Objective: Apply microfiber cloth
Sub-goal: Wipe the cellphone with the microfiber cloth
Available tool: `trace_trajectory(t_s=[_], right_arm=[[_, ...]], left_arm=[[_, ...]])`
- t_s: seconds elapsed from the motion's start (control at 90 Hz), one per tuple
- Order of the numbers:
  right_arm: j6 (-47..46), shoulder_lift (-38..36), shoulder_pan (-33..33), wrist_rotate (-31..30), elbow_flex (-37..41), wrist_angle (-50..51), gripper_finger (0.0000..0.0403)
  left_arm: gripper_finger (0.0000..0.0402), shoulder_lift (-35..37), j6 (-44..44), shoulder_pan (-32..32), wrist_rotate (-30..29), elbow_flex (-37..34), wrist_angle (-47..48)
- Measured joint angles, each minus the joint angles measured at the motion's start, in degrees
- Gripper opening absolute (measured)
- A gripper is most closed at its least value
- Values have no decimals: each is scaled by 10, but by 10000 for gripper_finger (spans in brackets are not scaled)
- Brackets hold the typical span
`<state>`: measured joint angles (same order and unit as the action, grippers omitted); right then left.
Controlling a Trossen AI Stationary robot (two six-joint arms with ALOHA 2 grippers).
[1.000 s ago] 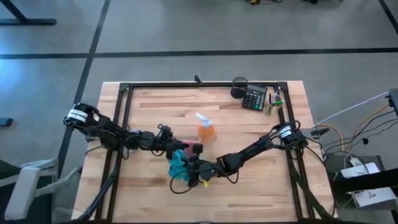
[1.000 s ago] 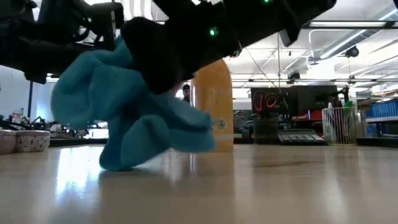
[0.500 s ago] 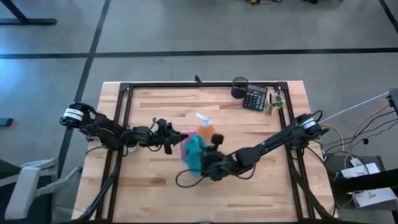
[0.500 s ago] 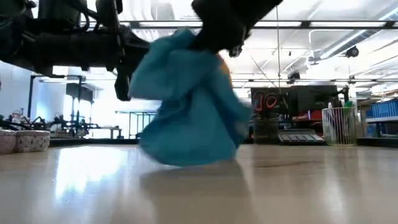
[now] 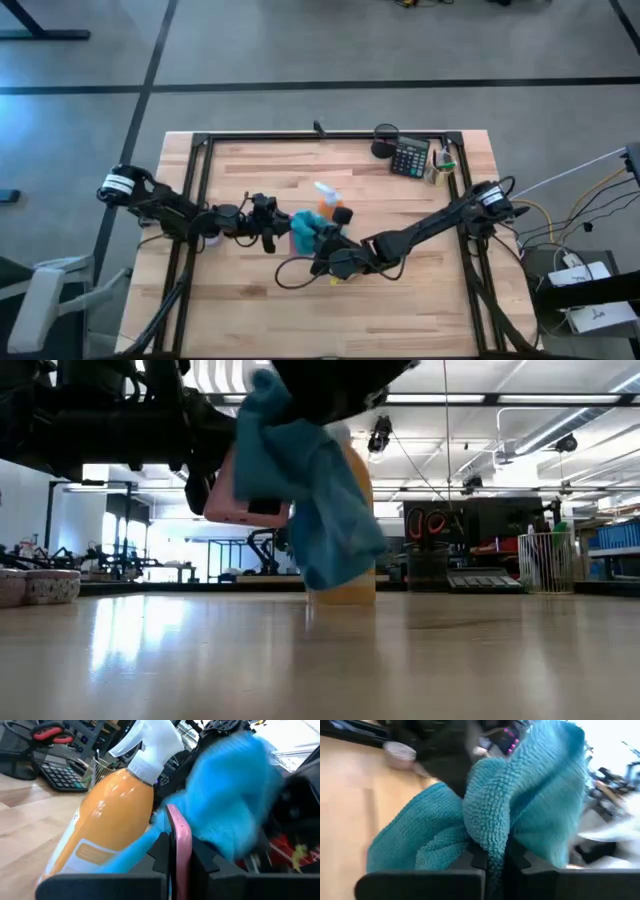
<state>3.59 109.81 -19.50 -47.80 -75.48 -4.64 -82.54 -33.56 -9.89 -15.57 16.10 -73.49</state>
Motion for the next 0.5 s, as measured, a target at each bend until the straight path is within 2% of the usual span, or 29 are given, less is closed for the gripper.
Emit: trace_trajectory(t_s=[0.111,0.333,0.5], right_arm=[[-6,26,-7,51,0,-34,0],[-40,48,-19,164,-6,-25,0],[22,25,-24,149,-9,-31,0]], left_arm=[[10,0,10,-1,-10,1,-13],[10,1,9,-1,-9,3,-47],[10,0,-9,-4,-3,3,-48]])
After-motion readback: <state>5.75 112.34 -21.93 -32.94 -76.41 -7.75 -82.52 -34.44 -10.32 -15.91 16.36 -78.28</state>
